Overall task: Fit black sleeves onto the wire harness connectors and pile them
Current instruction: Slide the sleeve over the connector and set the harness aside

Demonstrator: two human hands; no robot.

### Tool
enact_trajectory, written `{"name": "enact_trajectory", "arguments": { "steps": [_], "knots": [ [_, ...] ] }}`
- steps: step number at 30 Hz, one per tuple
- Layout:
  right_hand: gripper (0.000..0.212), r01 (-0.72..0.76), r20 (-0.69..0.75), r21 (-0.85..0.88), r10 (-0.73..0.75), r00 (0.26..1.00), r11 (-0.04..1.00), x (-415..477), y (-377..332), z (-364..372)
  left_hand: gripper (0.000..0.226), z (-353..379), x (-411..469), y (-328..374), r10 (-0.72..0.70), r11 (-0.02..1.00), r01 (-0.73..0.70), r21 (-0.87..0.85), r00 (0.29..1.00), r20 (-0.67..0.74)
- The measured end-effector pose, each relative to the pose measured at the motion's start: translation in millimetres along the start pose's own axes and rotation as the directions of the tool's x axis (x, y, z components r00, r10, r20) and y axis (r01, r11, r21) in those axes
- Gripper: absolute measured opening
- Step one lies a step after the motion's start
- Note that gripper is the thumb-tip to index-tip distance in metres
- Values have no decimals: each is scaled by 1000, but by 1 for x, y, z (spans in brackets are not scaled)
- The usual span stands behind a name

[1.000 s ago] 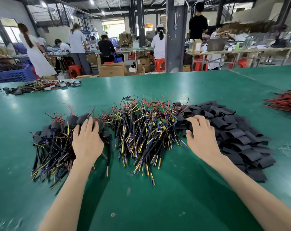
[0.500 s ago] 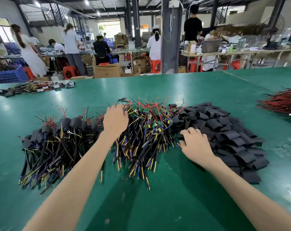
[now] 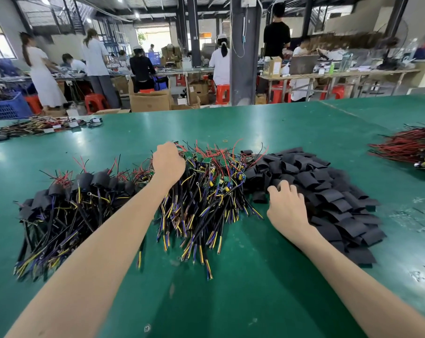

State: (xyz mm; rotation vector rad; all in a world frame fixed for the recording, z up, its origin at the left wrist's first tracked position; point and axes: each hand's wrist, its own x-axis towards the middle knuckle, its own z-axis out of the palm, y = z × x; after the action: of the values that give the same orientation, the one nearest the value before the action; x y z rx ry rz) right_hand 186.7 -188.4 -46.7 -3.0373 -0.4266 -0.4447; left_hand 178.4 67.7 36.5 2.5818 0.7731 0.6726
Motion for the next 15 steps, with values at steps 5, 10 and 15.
{"name": "enact_trajectory", "arguments": {
  "steps": [5, 10, 15],
  "knots": [
    [36, -126, 41, 7, 126, 991, 992, -7, -4, -7, 19, -23, 10, 11, -110, 976, 103, -193, 994, -25],
    [43, -109, 105, 8, 107, 989, 994, -11, -5, -14, 25, -54, 12, 21, -29, 866, 67, -496, 996, 83],
    [36, -60, 135, -1, 59, 989, 998, -10, -3, -16, 39, -69, -31, 4, 203, 912, -144, -383, 972, 120]
  ]
}}
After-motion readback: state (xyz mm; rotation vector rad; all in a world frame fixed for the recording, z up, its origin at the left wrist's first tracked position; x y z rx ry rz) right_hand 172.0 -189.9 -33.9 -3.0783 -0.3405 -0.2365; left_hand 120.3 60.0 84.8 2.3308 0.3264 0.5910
